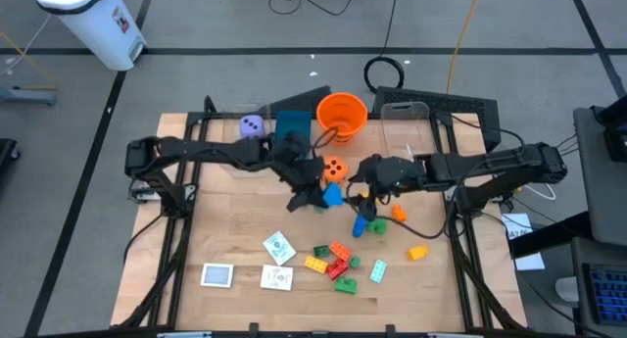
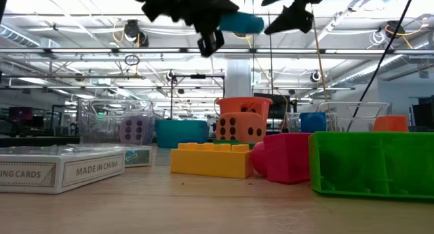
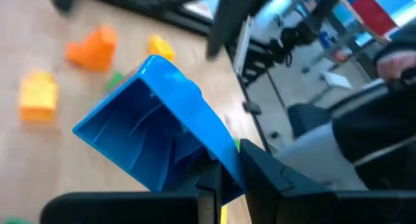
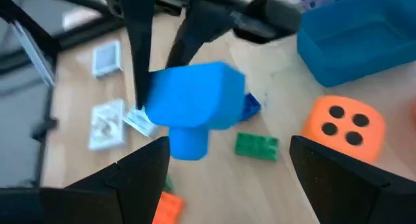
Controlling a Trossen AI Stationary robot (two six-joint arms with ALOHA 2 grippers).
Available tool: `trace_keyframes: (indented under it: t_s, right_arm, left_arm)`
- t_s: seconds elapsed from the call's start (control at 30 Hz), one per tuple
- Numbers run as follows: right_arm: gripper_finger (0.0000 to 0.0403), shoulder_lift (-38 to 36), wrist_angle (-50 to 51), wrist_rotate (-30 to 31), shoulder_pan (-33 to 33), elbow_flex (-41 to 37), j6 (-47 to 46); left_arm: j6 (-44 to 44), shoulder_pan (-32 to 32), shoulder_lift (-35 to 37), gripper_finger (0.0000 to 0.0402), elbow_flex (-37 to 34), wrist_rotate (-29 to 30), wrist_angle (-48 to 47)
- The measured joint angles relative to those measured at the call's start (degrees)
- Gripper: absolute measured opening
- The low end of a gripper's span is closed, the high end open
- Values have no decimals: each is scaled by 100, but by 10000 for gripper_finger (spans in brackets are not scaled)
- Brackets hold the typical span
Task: Pick & Place Toys
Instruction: Put the blue game piece into the right transparent bin
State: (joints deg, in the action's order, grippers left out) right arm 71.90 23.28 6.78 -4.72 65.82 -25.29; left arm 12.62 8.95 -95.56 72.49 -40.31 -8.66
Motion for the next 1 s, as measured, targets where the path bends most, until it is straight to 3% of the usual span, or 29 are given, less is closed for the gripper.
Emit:
trace_keyframes:
  t_s: [0.3,0.53,0.8,1.0]
  right_arm:
    - [308,-24,-2168,-558,395,-799,-1027]
    - [308,-131,-4011,-741,534,-1837,-1828]
    - [308,-176,-6807,-708,589,-3019,-2688]
    - [271,-175,-7198,-699,589,-3234,-2849]
  left_arm:
    - [-251,31,159,47,360,725,-152]
    - [-393,-48,178,47,356,972,-164]
    - [-491,-89,178,47,356,1044,253]
    - [-296,-87,178,47,355,1059,450]
